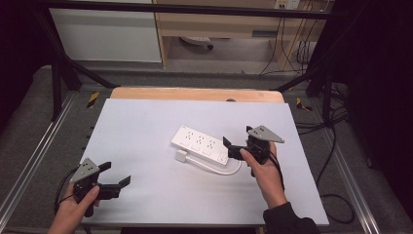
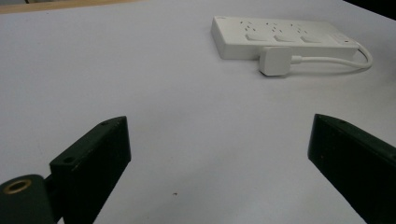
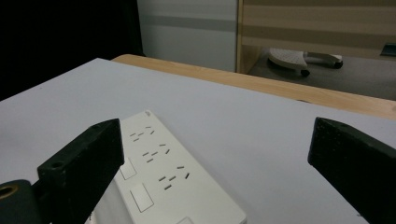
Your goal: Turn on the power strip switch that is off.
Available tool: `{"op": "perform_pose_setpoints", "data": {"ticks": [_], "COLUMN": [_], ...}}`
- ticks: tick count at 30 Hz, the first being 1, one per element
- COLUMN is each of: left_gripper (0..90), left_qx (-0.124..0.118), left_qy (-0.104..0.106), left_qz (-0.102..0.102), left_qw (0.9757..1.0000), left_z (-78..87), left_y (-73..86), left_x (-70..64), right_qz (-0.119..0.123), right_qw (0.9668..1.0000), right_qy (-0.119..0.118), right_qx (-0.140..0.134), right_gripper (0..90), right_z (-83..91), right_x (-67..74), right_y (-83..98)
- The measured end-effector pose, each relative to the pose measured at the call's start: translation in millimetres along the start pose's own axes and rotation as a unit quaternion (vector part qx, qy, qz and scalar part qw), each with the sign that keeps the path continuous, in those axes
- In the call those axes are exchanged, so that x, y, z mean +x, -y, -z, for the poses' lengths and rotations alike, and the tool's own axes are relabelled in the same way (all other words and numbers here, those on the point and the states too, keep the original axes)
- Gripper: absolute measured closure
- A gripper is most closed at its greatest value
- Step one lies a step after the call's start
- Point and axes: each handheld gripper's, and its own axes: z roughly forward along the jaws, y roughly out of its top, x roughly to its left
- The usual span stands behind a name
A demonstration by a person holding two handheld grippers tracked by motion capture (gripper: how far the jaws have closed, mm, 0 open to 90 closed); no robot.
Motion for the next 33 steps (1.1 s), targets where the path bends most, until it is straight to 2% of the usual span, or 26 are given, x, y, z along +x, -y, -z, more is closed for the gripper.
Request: {"op": "perform_pose_setpoints", "data": {"ticks": [12, 19, 28, 33], "left_gripper": [5.9, 5.9, 5.9, 5.9], "left_qx": [-0.005, -0.005, -0.006, -0.006], "left_qy": [0.001, -0.005, -0.007, -0.008], "left_qz": [0.006, 0.003, 0.006, 0.005], "left_qw": [1.0, 1.0, 0.9999, 0.9999], "left_z": [2.7, 4.0, 4.1, 4.2], "left_y": [1.0, 0.4, 0.7, 0.7], "left_x": [2.7, 2.6, 4.0, 3.7], "right_qz": [0.006, 0.009, 0.012, 0.004], "right_qw": [0.9996, 0.9995, 0.9989, 0.9985], "right_qy": [0.026, 0.03, 0.044, 0.055], "right_qx": [0.0, -0.003, -0.006, -0.005], "right_gripper": [4.0, 4.1, 4.2, 4.3], "right_z": [16.5, 28.0, 51.2, 64.8], "right_x": [-14.7, -22.1, -37.2, -49.2], "right_y": [0.9, 0.9, 8.3, 15.2]}}
